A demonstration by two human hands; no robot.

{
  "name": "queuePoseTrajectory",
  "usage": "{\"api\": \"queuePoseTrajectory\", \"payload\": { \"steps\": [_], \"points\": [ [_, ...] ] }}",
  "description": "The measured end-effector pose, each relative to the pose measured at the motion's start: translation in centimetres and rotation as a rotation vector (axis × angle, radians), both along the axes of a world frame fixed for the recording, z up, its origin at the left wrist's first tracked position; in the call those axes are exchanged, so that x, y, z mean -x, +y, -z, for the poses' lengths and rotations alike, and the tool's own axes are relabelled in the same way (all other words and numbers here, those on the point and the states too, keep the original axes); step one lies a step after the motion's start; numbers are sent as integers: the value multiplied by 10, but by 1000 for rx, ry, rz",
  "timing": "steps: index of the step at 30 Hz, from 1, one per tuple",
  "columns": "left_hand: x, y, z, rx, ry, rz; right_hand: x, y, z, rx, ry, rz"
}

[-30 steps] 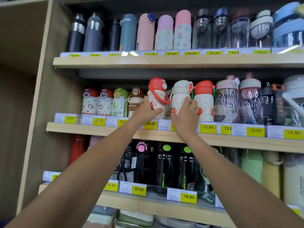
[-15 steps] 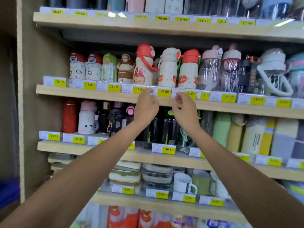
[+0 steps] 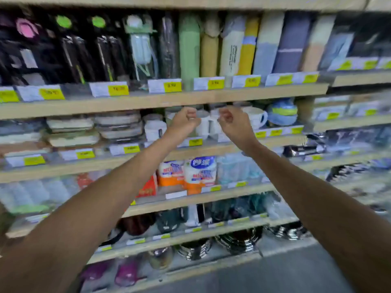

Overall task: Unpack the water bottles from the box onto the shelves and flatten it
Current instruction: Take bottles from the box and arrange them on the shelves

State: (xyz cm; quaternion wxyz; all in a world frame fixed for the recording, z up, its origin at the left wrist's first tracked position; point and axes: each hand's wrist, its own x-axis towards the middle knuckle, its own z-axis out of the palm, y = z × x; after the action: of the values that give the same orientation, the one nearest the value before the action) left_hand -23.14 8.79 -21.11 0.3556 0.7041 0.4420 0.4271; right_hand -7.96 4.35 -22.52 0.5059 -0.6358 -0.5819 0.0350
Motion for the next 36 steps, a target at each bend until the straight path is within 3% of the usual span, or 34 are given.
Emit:
{"api": "queuePoseTrajectory", "payload": {
  "steps": [3,12,27,36],
  "points": [
    [-82,-24,61,124,59,100,-80,-41,57,197,138,24],
    [-312,-120,194,382,320,433,-289,-162,187,568,279,222],
    [-675,-200,309,498,540,853,-589,-293,300,749,485,582],
    [-913,-250,380,571,819,1135,-784,-352,346,852,699,802]
  ]
}}
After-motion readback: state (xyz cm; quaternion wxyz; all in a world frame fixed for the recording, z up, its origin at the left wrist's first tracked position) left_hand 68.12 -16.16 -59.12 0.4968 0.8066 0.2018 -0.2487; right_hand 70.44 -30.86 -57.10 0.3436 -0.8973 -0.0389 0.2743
